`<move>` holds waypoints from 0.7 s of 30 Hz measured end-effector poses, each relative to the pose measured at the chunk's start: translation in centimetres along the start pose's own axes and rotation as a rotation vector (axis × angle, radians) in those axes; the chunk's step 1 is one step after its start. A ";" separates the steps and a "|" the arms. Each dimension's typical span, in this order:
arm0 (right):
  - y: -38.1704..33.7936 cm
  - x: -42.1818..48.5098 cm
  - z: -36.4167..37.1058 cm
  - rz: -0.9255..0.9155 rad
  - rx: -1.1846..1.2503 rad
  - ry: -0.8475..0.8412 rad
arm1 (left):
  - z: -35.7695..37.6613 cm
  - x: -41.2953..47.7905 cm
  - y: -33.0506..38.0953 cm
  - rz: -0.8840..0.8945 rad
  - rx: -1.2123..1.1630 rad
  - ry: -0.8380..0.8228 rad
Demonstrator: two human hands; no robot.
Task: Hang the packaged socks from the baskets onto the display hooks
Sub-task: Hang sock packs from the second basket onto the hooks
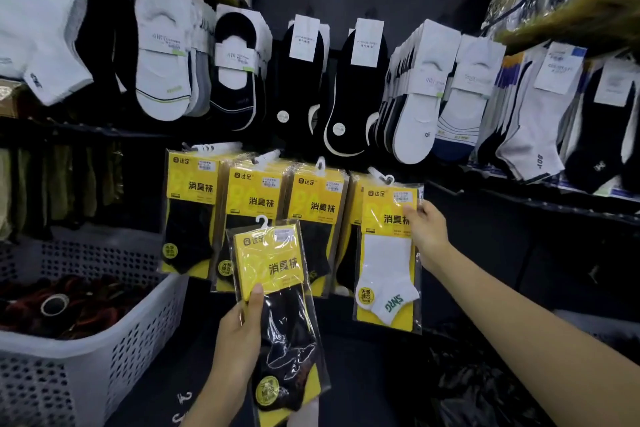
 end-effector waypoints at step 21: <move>8.4 -10.2 3.6 0.338 0.073 -0.276 | 4.3 -0.9 -0.5 0.027 0.019 -0.155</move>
Point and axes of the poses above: each hand's wrist, its own x-axis towards the middle knuckle, its own z-axis out of the palm, y = z × x, the point moved 8 cm from there along x, towards the middle knuckle, and after that the axes turned 9 degrees about x, right-handed, at the moved point
